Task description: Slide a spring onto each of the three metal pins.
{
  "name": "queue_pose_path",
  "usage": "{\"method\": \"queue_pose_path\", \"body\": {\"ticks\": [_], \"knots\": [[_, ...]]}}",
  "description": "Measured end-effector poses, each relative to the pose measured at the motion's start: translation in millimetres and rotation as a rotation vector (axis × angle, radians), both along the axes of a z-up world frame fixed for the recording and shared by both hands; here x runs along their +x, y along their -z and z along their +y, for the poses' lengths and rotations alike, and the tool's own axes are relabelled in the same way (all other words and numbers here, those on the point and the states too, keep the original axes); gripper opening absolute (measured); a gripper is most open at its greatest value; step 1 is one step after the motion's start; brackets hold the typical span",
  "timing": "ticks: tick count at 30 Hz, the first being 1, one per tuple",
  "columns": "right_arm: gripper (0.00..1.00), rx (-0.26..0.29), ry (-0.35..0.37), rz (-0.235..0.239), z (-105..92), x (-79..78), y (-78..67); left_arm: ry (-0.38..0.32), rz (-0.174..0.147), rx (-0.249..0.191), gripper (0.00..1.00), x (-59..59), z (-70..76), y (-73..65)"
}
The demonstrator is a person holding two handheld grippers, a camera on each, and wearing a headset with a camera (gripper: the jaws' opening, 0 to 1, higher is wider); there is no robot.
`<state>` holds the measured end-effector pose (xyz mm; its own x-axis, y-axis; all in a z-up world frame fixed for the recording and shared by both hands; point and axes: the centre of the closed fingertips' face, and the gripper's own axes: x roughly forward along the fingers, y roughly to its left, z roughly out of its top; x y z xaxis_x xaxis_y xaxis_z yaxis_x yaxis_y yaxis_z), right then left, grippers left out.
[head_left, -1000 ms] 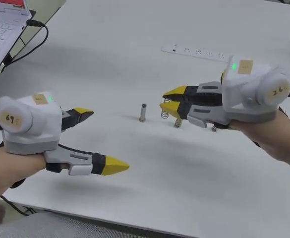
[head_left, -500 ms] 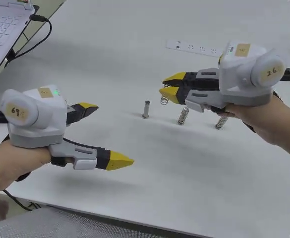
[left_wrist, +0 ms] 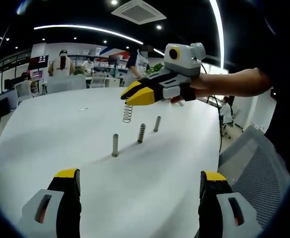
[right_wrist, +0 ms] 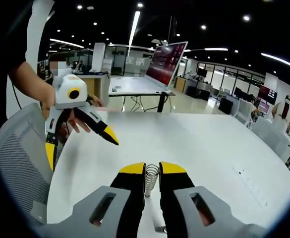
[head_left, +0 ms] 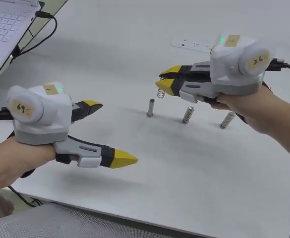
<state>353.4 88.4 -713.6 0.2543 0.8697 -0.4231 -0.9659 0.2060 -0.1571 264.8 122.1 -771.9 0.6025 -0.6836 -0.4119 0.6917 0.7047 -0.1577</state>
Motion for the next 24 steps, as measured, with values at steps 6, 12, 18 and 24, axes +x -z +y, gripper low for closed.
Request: {"method": "queue_pose_path", "body": {"ticks": [6,12,18,24], "knots": [[0.08,-0.009,0.010,0.018,3.3,3.4,8.4,-0.006,0.000,-0.003,0.98,0.2,0.9,-0.2],[0.08,-0.005,0.016,0.044,9.6,6.2,15.1,-0.009,0.001,0.000,0.98,0.3,2.0,0.6],[0.08,-0.025,0.022,0.039,12.0,9.0,21.9,-0.018,0.002,-0.008,0.98,1.9,5.5,0.9],[0.08,-0.021,0.035,0.056,13.1,12.2,24.9,-0.021,-0.001,-0.011,0.98,2.6,6.2,0.1]]}}
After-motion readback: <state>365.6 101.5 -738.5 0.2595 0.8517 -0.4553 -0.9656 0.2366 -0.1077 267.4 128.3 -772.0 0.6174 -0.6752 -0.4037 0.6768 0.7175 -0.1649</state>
